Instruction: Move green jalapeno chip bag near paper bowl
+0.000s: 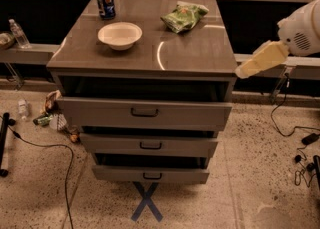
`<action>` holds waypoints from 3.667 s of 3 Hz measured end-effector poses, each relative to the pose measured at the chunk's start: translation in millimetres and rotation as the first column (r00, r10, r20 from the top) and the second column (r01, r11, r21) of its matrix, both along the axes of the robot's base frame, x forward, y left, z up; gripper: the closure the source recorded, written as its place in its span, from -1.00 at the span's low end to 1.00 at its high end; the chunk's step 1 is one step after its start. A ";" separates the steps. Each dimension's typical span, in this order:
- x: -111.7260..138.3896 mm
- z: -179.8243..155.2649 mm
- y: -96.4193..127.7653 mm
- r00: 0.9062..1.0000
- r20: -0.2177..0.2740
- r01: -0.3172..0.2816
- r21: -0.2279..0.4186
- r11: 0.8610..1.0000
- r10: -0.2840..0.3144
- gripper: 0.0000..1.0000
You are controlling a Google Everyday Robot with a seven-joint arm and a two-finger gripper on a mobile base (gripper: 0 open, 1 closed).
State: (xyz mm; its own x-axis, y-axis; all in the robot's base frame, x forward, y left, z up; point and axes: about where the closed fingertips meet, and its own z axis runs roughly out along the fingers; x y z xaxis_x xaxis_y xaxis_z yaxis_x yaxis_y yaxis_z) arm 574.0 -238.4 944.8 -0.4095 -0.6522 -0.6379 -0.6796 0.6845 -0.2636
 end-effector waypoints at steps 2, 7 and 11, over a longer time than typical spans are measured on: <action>100.1 -20.4 18.3 0.978 0.177 0.087 0.124 0.988 -0.108 -1.00; 245.3 -32.7 79.6 0.913 0.221 0.221 0.438 0.872 -0.342 -1.00; 328.8 -68.5 130.4 0.925 0.093 0.247 0.586 0.772 -0.367 -0.52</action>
Offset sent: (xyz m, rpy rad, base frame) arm 0.1810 0.0341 -0.0397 0.1099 -0.2743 -0.2132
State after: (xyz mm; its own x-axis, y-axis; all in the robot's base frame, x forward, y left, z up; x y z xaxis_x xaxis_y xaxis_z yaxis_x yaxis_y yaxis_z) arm 902.8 -108.0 876.3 -0.3572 -0.0222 -0.9338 -0.3840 0.9148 0.1252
